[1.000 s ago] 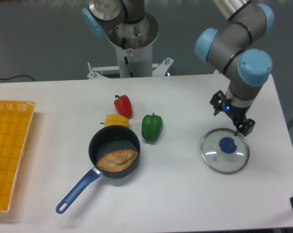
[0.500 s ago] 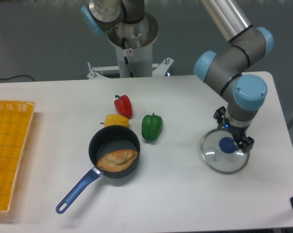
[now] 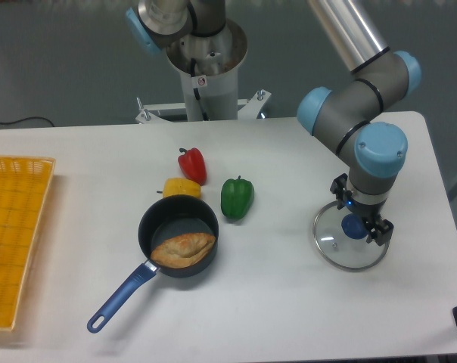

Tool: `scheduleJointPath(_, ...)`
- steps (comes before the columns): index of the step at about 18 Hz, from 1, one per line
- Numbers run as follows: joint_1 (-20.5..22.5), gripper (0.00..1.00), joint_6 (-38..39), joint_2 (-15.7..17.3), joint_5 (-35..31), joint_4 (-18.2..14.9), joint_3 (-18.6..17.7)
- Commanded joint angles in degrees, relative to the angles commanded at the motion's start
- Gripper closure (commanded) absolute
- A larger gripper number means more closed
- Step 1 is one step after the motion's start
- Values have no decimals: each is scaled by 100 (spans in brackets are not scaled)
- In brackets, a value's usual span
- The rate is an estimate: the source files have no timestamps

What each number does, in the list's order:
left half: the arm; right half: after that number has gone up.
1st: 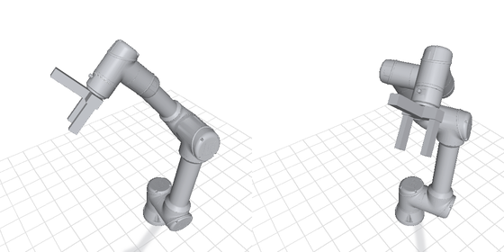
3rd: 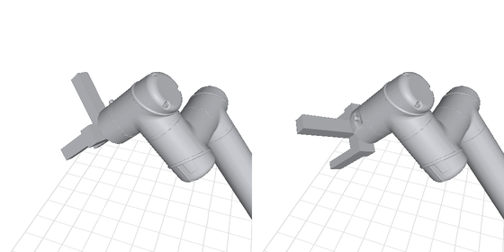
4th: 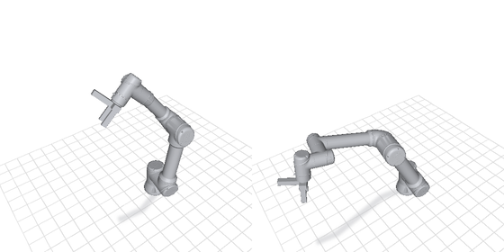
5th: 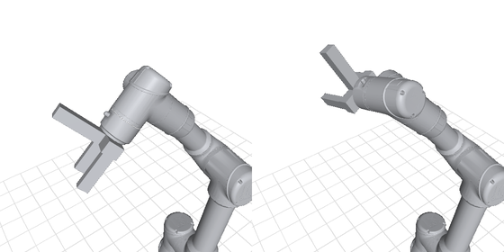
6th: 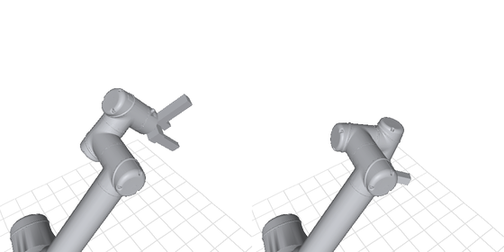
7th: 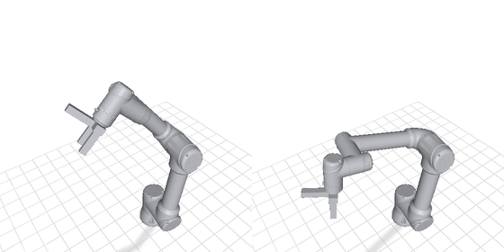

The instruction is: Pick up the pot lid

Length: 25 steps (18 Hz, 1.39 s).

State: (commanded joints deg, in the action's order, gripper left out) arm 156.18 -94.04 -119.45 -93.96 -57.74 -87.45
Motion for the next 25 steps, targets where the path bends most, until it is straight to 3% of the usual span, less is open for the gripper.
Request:
scheduleJointPath(10, 79, 0, -27, 36, 70, 35, -141)
scheduleJointPath(25, 79, 0, -326, -360, -26, 70, 8)
